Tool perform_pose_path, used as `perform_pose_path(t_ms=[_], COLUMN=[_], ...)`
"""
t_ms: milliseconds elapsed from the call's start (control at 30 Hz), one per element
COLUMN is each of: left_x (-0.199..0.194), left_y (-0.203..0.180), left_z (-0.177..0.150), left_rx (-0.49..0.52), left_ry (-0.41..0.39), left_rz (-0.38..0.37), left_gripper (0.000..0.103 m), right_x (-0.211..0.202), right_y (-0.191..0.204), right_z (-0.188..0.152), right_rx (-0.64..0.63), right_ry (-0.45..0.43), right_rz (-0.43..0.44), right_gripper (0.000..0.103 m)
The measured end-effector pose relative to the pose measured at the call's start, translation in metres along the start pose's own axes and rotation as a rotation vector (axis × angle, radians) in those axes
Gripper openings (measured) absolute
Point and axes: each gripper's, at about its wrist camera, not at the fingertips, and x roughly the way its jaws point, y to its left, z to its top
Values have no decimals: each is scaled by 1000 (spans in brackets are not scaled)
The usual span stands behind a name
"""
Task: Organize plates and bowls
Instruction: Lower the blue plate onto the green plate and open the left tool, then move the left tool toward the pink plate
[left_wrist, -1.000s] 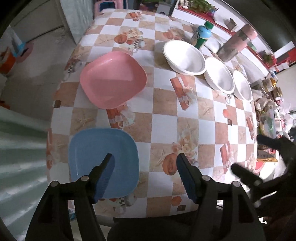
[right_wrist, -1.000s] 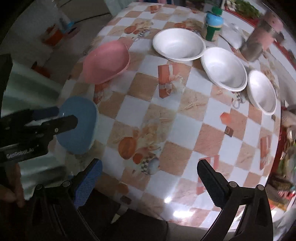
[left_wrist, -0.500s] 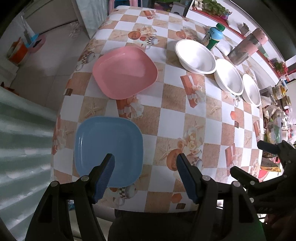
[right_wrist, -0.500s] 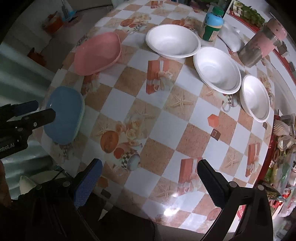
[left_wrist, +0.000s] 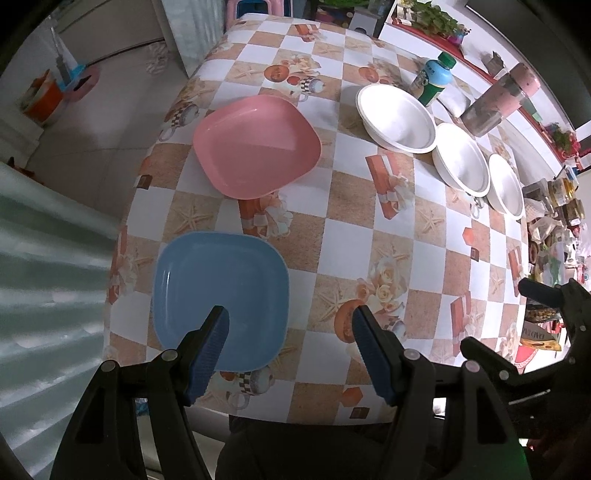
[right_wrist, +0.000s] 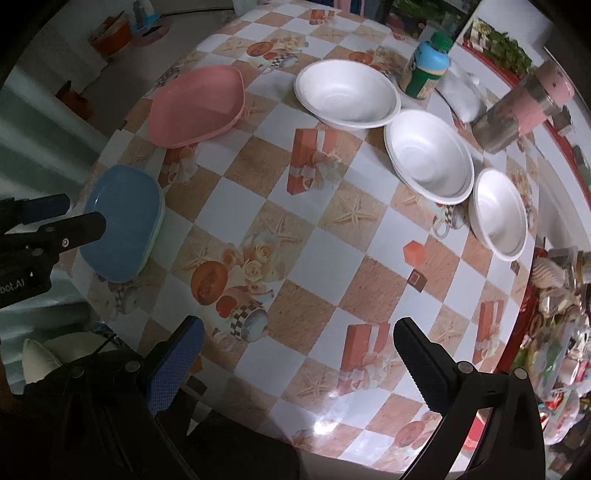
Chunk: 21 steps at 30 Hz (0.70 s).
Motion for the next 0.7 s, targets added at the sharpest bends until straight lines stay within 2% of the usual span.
perform_pose_path(t_ms=[200, 267, 333, 433, 500, 600, 700], left_x=[-5, -11, -18, -26, -30, -34, -31], left_y=[-2, 0, 4, 11, 15, 26, 40], left_z=[-5, -7, -9, -9, -6, 5, 23], left_rx=[-19, -42, -78, -123, -137, -170, -201], left_ry=[-13, -32, -51, -69, -79, -89, -88], left_rz=[22, 27, 25, 16, 18, 16, 1], left_gripper=[73, 73, 73, 73, 73, 73, 73], right_x=[-6, -13, -25, -38, -37, -30, -26], right_y=[0, -2, -2, 4, 11, 18, 27], right_z=[-2, -4, -6, -8, -5, 7, 27], right_rx=[-12, -15, -30, -101, -151, -183, -188], right_ry=[-38, -89, -178, -288, -291, -269, -239], right_rz=[43, 58, 72, 63, 76, 145, 148], right_gripper=[103, 103, 103, 103, 103, 103, 103])
